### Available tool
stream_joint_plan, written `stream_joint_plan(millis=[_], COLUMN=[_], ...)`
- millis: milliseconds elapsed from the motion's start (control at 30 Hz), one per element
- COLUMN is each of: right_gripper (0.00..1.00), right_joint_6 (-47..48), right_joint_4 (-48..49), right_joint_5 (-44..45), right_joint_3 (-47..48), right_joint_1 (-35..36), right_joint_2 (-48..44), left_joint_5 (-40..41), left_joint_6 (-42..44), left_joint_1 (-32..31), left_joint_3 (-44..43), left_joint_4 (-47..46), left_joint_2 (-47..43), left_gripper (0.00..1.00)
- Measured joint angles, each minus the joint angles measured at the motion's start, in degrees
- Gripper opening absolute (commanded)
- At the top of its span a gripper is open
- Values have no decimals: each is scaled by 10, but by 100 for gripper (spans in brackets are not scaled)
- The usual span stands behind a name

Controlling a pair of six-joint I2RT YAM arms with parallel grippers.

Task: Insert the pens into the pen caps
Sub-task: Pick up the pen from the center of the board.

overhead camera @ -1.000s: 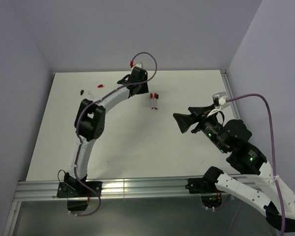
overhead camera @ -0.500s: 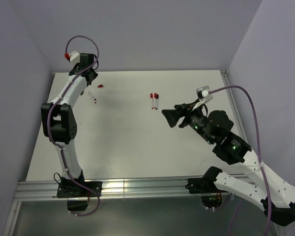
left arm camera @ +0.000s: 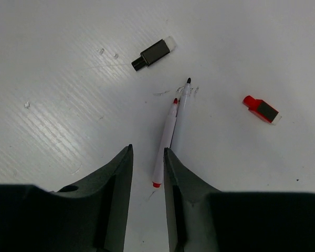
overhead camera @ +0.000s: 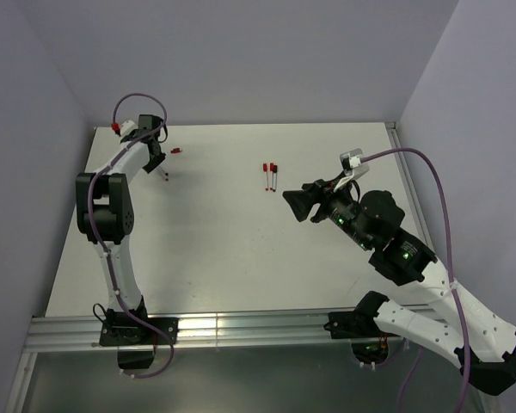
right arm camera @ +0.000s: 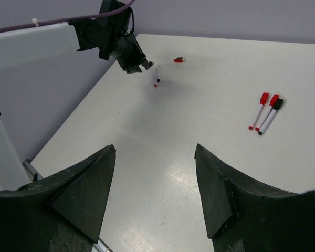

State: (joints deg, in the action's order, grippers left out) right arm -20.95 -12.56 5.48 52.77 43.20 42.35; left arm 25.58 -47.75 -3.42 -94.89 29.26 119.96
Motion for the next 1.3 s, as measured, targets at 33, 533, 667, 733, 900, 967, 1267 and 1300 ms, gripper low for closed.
stream_joint_plan(millis=[33, 533, 667, 733, 900, 967, 1267, 1300], right_gripper=[69, 69, 68, 68, 68, 68, 68, 68], right_joint_6=[0, 0, 0, 1, 2, 2, 2, 2], right_joint_4=[0, 1, 1, 1, 1, 1, 0, 1], right_joint_5=[0, -6, -6, -6, -6, -6, -6, -6], right_joint_3=[0, -7, -7, -7, -8, -9, -16, -16], right_joint_1=[-1, -9, -10, -10, -10, -10, -11, -11], right_joint_2=[0, 0, -2, -4, -5, -5, -5, -5], left_joint_5=[-1, -18, -23, -24, -29, -31, -32, -32], left_joint_6=[0, -12, -13, -14, -15, -15, -15, -15], left_joint_1=[0, -1, -1, -1, -1, -1, -1, -1], left_joint_3=[0, -9, -9, -9, -9, -13, -22, -25], left_joint_4=[0, -1, -2, -3, -10, -9, -9, -9], left_joint_2=[4, 37, 47, 48, 48, 48, 52, 55], left_gripper=[34, 33, 33, 33, 33, 33, 33, 33])
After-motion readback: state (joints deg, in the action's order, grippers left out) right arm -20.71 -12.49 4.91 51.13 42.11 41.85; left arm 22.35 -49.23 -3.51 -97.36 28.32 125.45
